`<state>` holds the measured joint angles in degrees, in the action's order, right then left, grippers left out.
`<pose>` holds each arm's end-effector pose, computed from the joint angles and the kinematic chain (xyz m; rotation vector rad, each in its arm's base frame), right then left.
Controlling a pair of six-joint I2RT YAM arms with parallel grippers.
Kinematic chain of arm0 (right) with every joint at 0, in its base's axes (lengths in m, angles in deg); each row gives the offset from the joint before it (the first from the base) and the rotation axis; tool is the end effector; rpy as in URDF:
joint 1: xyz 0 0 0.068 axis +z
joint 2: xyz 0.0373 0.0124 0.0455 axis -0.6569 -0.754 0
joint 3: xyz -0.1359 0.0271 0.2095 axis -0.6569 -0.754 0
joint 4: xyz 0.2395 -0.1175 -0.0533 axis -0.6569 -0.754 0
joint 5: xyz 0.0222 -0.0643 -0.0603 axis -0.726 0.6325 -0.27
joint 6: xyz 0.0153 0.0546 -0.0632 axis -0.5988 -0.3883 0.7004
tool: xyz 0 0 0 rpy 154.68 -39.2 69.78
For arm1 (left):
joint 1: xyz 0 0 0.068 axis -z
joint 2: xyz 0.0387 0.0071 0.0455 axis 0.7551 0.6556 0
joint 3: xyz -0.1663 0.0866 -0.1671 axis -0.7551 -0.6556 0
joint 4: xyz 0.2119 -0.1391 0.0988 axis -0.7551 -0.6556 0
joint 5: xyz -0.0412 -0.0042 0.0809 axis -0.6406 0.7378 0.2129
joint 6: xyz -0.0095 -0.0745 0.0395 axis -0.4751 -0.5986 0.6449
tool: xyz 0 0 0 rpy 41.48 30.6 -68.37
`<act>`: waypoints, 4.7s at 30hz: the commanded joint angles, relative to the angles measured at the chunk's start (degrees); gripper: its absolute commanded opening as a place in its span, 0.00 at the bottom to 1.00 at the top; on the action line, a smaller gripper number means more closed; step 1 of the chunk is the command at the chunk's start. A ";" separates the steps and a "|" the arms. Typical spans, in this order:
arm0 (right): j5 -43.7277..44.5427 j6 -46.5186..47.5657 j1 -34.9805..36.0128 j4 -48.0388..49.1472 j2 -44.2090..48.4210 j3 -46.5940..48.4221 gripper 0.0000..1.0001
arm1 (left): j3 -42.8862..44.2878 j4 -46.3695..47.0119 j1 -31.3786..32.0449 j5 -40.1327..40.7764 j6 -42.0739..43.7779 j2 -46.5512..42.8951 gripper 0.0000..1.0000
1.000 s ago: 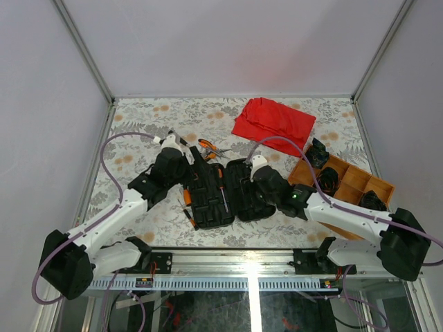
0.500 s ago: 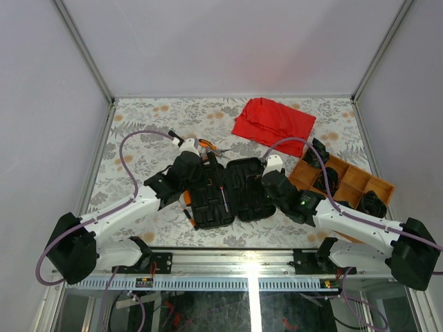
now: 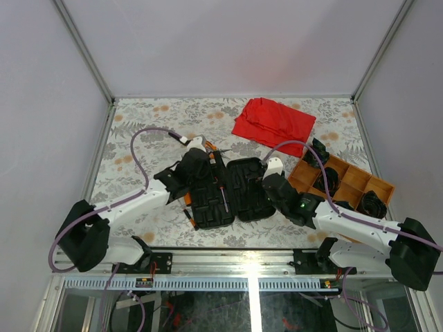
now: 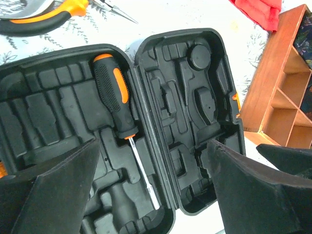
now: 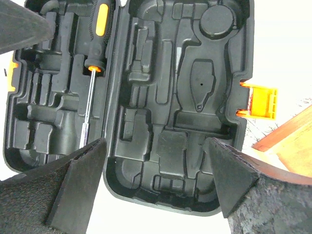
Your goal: Sort the tools into containers
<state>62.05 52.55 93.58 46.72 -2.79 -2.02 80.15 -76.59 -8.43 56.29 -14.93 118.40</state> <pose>0.1923 0.2111 0.1763 -0.1902 2.1408 0.5298 0.2545 -0.2051 0.1837 -0.0736 2.2859 -0.6237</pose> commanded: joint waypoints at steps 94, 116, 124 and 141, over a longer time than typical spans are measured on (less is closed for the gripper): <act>-22.80 -7.51 0.87 14.30 -21.44 8.87 0.27 | 9.65 -6.24 -1.05 8.82 -7.16 27.12 0.28; -22.13 -7.50 1.30 10.24 -27.59 11.48 0.24 | 8.41 -6.23 -0.96 8.75 -8.62 27.23 0.27; -17.46 -5.90 2.11 2.97 -29.82 14.96 0.14 | 8.09 -6.14 -0.97 8.93 -8.44 27.77 0.27; -14.27 -7.72 3.07 -3.59 -35.21 16.14 0.00 | 4.43 -4.82 -0.95 8.58 -9.57 28.16 0.24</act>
<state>44.34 45.47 95.52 48.21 -34.33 15.09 88.98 -76.11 -9.28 64.51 -23.89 142.68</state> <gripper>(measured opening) 0.153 0.272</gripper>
